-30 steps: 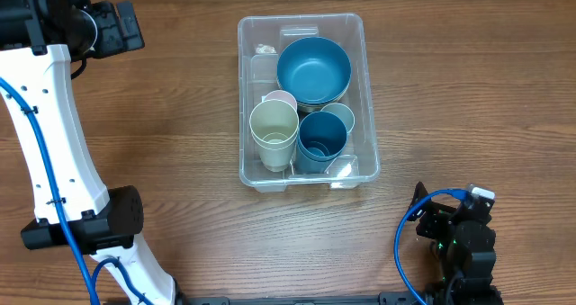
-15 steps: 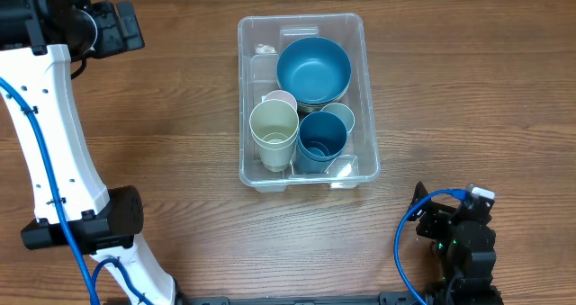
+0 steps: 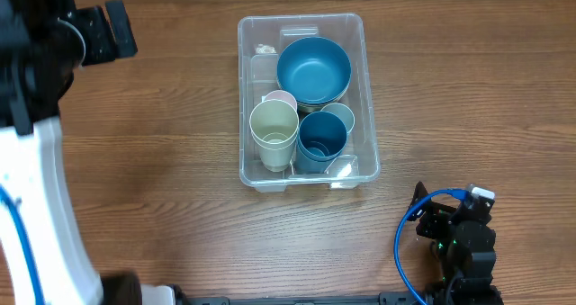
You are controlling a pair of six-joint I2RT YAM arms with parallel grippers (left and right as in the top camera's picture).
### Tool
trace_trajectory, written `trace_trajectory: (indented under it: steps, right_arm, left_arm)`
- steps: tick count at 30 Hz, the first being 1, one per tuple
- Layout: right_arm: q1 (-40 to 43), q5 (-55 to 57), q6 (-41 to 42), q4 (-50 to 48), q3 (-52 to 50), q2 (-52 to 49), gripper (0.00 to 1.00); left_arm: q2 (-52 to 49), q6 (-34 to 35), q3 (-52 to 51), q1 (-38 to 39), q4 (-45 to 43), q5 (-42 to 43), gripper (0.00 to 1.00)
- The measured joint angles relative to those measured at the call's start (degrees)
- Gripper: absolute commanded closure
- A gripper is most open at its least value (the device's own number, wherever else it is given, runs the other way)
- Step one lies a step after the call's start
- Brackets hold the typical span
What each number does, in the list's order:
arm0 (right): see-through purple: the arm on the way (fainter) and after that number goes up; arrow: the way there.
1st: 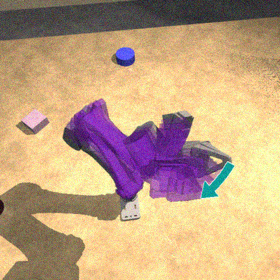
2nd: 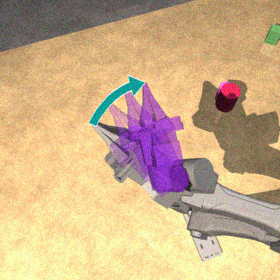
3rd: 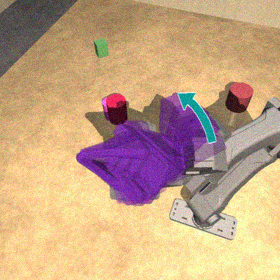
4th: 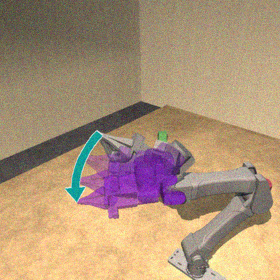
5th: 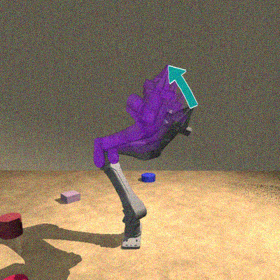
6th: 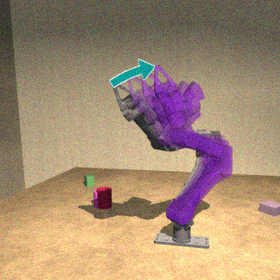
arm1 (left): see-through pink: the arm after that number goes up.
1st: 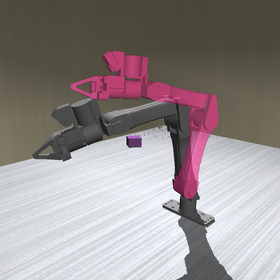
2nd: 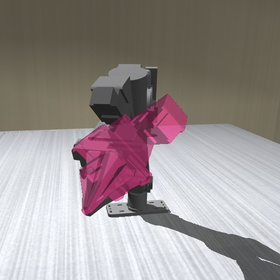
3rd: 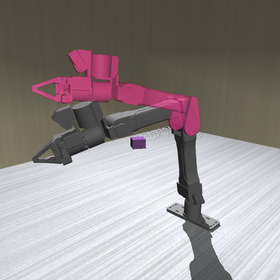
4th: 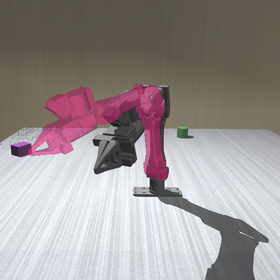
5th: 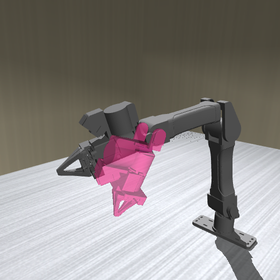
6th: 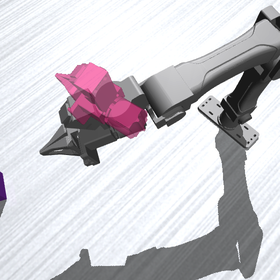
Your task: Pack container
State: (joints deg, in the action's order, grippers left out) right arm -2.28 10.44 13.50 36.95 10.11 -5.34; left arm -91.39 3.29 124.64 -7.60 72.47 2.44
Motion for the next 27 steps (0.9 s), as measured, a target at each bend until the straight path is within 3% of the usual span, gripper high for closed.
trace_trajectory:
  steps: [8,21,27]
  right_arm:
    - [0.0,-0.1,0.0,-0.1,0.0,0.0,0.00]
    - [0.0,-0.1,0.0,-0.1,0.0,0.1,0.00]
    - [0.0,-0.1,0.0,-0.1,0.0,0.1,0.00]
  left_arm:
    - [24.2,-4.8,-33.1,0.1,-23.5,3.6,0.00]
    - [54.8,-5.4,-81.2,0.1,-42.4,8.6,0.00]
    - [65.2,-5.4,-95.7,0.1,-49.8,11.7,0.00]
